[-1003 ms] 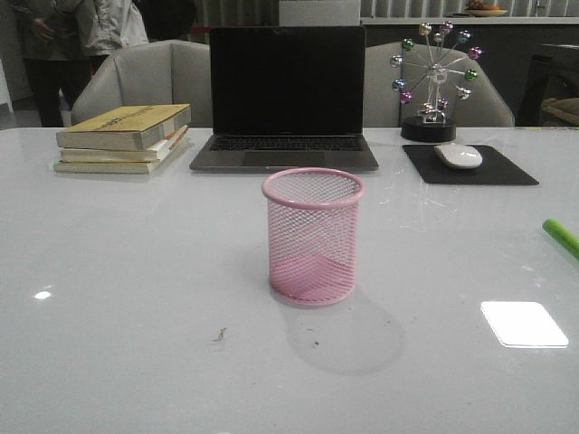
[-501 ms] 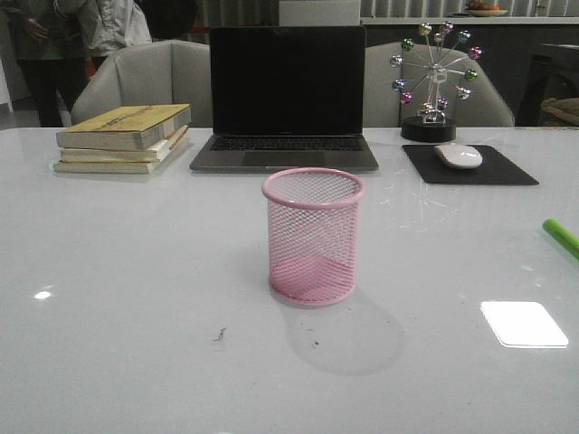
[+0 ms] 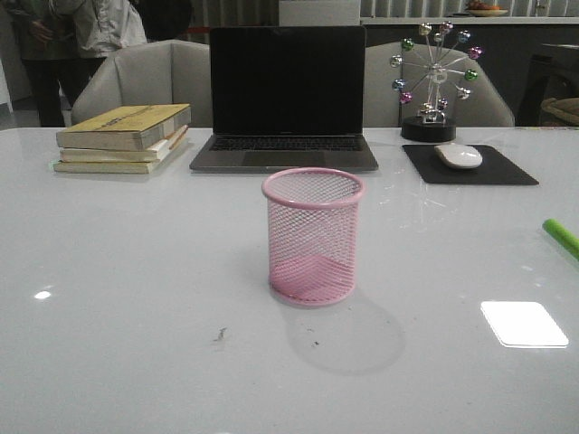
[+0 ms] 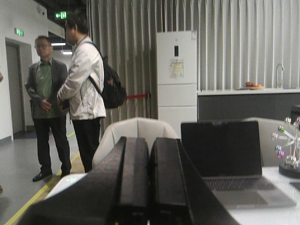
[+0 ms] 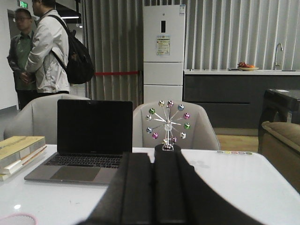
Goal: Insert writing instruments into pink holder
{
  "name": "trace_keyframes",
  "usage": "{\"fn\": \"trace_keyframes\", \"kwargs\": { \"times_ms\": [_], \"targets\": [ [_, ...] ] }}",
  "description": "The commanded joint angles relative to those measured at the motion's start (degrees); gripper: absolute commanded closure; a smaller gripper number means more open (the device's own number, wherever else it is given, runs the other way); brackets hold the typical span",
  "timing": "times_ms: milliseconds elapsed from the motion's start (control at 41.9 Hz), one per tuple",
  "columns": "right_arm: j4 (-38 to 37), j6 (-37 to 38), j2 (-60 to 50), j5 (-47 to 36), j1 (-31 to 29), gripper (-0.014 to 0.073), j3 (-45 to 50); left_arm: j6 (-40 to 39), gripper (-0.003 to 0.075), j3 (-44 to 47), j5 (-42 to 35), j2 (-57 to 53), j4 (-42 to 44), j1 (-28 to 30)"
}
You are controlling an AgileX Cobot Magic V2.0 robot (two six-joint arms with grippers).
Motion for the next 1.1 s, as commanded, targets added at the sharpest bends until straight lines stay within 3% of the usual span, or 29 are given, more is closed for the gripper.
{"fn": "trace_keyframes", "kwargs": {
  "times_ms": [0, 191, 454, 597, 883, 979, 1074],
  "targets": [
    [-0.04, -0.21, 5.39, 1.29, -0.15, 0.0526, -8.33, -0.17, 0.0623, -9.63, 3.09, 5.45, -0.87, -0.26],
    [-0.04, -0.21, 15.2, 13.05, -0.15, 0.0526, -18.0, -0.17, 0.0623, -21.6, 17.87, 15.87, -0.87, -0.26],
    [-0.04, -0.21, 26.72, 28.27, -0.15, 0.0526, -19.1, -0.17, 0.0623, -21.76, 30.23, 24.91, -0.87, -0.26],
    [-0.04, -0.21, 32.35, 33.3, -0.15, 0.0526, -19.1, -0.17, 0.0623, -20.37, 32.79, 28.53, -0.87, -0.26],
    [-0.04, -0.21, 39.85, 33.42, -0.15, 0.0517, -19.1, -0.17, 0.0616, -19.95, 33.31, 33.48, -1.27, -0.26],
    [-0.04, -0.21, 41.12, 33.42, -0.15, 0.0424, -19.1, 1.24, 0.0526, -19.95, 33.17, 33.92, -1.43, -0.26],
    [-0.04, -0.21, 41.89, 33.29, -0.15, 0.0197, -19.1, 2.79, 0.0325, -19.95, 32.66, 33.97, -2.6, -0.26]
  ]
}}
